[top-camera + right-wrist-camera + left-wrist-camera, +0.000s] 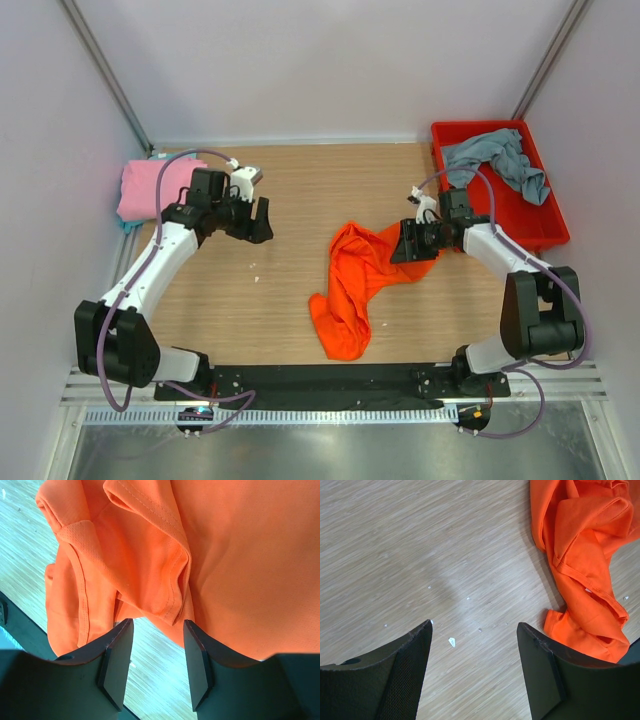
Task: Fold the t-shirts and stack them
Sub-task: Flatten the tshirt out
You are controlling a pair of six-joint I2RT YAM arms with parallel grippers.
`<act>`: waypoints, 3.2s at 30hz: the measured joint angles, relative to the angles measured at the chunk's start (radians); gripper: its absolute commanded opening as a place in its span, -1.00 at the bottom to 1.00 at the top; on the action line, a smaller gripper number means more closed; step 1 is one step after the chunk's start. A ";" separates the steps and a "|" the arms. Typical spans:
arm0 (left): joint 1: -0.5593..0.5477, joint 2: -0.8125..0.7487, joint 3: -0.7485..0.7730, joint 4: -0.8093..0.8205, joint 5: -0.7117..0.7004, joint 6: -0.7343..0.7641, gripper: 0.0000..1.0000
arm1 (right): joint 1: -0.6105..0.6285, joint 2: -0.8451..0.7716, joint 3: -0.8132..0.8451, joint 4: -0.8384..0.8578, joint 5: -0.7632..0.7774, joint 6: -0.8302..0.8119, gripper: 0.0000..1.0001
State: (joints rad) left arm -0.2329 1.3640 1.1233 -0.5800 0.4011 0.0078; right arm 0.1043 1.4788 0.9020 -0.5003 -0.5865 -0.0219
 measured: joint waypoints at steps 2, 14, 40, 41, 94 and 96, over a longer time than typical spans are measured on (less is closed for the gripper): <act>0.000 0.000 0.000 0.000 0.003 0.000 0.40 | 0.000 0.004 0.000 -0.003 -0.004 -0.002 0.01; 0.007 0.000 -0.001 0.000 0.003 0.000 0.40 | 0.000 0.113 0.000 -0.011 -0.035 -0.003 0.01; 0.013 0.000 -0.014 0.006 0.010 0.000 0.40 | 0.000 0.160 0.011 -0.021 -0.071 -0.016 -0.28; 0.013 0.000 -0.015 0.006 0.011 0.000 0.40 | 0.000 0.163 0.012 -0.019 -0.071 -0.016 -0.28; -0.306 1.319 1.110 -0.176 0.827 -0.338 0.21 | 0.022 -0.657 0.682 -0.513 0.419 -0.504 -0.97; -0.313 1.343 1.110 -0.085 0.858 -0.446 -0.22 | 0.022 -0.681 0.726 -0.534 0.423 -0.499 -0.97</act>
State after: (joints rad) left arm -0.5457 2.7068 2.2330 -0.6655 1.2594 -0.4381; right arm 0.1261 0.7975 1.6283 -1.0348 -0.1631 -0.5205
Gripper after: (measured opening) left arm 0.586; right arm 0.029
